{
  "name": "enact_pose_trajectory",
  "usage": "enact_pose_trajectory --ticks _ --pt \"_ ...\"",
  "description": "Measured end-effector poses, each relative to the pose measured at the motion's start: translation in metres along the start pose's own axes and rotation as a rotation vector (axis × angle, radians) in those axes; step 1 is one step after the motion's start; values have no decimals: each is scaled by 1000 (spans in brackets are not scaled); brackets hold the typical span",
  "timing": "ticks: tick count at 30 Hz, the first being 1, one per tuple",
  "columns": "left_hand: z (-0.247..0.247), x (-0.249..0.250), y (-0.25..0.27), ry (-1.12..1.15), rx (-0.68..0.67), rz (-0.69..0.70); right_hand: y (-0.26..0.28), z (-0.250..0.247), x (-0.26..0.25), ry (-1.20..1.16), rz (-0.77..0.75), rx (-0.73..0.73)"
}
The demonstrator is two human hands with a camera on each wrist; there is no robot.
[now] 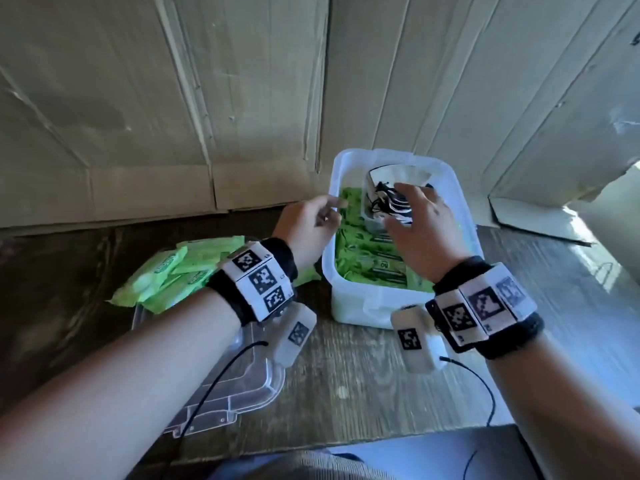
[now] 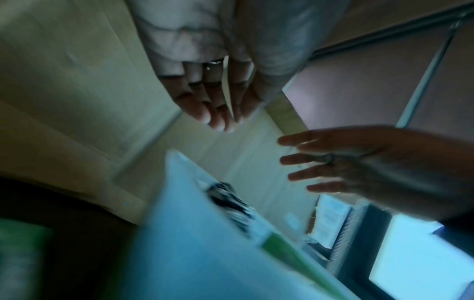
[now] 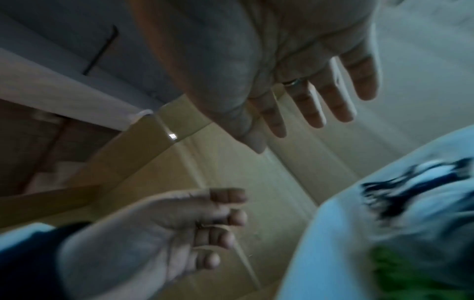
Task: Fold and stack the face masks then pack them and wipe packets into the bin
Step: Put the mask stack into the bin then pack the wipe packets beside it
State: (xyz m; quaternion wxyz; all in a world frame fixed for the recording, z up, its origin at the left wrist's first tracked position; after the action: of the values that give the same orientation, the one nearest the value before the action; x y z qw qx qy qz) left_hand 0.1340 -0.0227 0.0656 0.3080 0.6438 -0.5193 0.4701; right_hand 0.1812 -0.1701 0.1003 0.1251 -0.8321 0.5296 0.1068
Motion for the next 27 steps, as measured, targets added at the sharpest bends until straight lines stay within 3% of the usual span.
enact_pose_trajectory --ticks 3,6,9,12,15,20,24,27 --pt "-72 -47 12 -223 151 -122 -1 17 -72 -49 -172 -11" --pt "-130 -117 27 -330 219 -380 -2 61 -132 -71 -305 -134" --pt "-177 -179 46 -484 202 -623 -7 125 -178 -9 -373 -302" --pt "-204 -217 64 -598 145 -757 -11 188 -202 127 -392 -479" --pt "-206 -244 71 -581 68 -785 -18 233 -213 205 -387 -566" --pt "-211 -263 64 -591 58 -761 -31 274 -231 199 -425 -601" --pt "-230 -258 58 -605 74 -689 -36 292 -259 195 -580 -571" --pt "-251 -242 55 -538 69 -611 -42 291 -276 158 -656 -460"
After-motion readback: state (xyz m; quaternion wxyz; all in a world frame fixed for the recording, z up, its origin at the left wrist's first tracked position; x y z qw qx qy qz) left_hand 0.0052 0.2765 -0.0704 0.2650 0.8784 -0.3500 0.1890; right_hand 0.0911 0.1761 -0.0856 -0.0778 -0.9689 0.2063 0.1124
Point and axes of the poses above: each hand's wrist, its own y-axis away from the middle knuckle, its own z-axis out of the palm, x = y × z, the point moved 8 cm from there along -y, towards the middle knuckle, and after that the axes turned 11 degrees about y, right-handed, at the moved point
